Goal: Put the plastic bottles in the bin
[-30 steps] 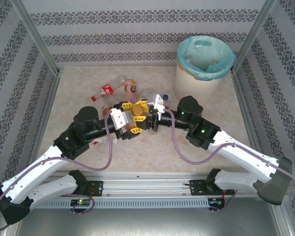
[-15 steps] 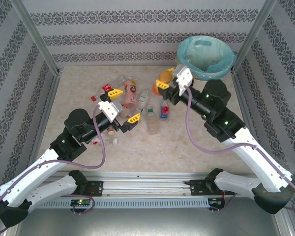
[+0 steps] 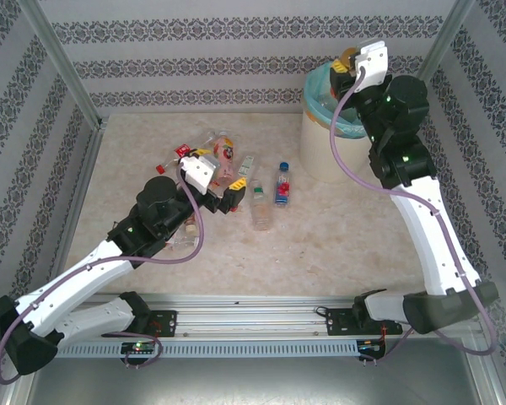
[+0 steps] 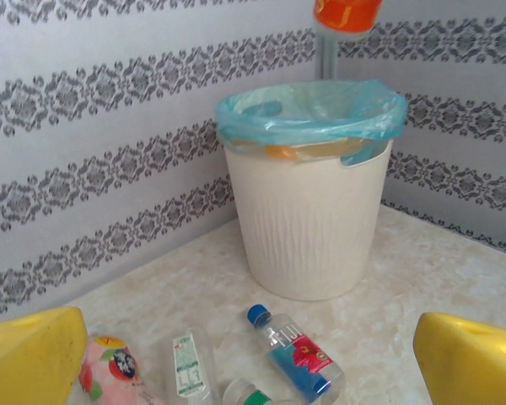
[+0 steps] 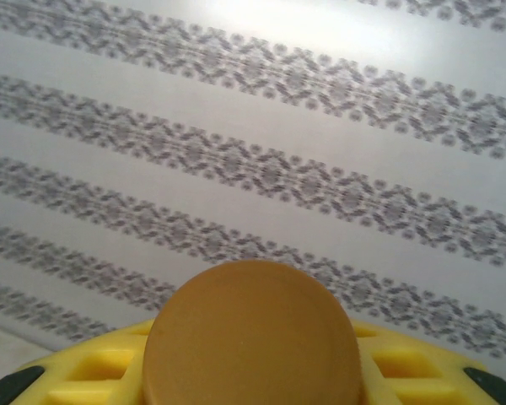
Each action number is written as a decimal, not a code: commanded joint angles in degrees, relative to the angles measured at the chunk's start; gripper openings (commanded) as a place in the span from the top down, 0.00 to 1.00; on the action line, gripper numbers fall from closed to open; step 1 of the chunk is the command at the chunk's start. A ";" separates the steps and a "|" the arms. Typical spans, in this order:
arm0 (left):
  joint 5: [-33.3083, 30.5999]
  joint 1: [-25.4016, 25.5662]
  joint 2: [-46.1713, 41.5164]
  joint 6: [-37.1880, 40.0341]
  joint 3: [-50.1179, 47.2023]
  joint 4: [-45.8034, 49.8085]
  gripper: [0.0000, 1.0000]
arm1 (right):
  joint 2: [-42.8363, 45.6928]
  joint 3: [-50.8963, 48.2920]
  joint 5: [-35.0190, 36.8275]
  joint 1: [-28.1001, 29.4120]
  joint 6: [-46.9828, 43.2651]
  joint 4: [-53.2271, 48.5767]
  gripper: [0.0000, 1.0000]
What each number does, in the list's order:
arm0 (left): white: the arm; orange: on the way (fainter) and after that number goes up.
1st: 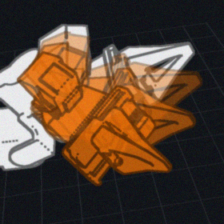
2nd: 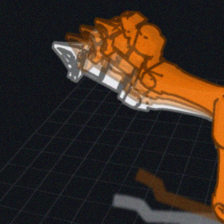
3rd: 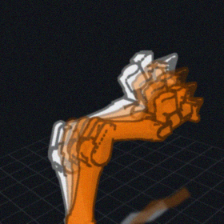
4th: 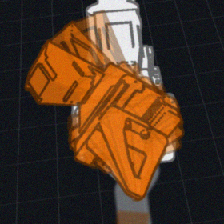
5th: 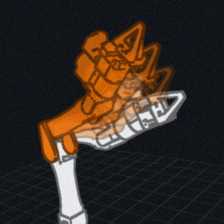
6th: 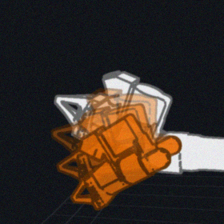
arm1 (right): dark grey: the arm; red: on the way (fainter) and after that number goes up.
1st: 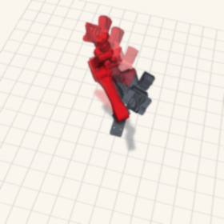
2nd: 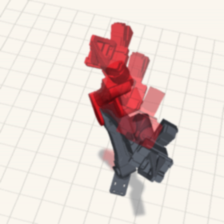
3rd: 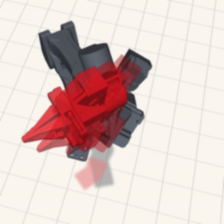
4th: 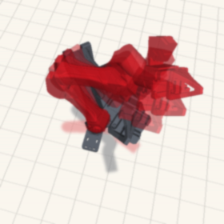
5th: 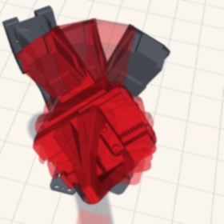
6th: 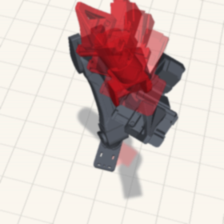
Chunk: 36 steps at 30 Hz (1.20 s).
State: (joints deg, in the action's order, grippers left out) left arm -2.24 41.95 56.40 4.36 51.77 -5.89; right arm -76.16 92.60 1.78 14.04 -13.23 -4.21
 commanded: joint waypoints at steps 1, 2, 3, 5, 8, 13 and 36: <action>-2.68 0.42 -0.16 -4.62 1.05 0.05 0.00 | -3.47 2.09 3.89 -2.02 1.43 3.81 1.00; -2.81 0.43 -0.31 -4.56 0.68 0.23 0.00 | -4.41 1.79 4.40 -2.78 1.93 4.84 1.00; -3.48 0.41 -0.19 -4.61 0.63 1.22 0.00 | -5.38 1.31 4.13 -3.85 3.58 6.17 1.00; -5.71 0.41 0.30 -5.16 1.86 5.59 0.00 | -6.86 0.40 3.14 -5.97 6.40 8.14 1.00; -7.35 0.38 1.08 -5.90 4.82 13.76 0.00 | -9.61 0.85 4.48 -7.96 8.83 8.08 0.97; -5.03 0.32 -0.73 -7.41 3.44 16.23 0.00 | -13.25 -2.64 8.41 -9.46 8.18 13.21 0.96; -1.97 0.32 0.19 -9.28 1.50 14.44 0.04 | -26.31 3.86 8.71 -15.25 8.96 2.46 0.48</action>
State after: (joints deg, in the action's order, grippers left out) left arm -4.71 41.95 56.21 -4.45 53.36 8.84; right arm -101.69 94.28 10.70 -0.67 -5.56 -0.99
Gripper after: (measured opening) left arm 0.966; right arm 0.442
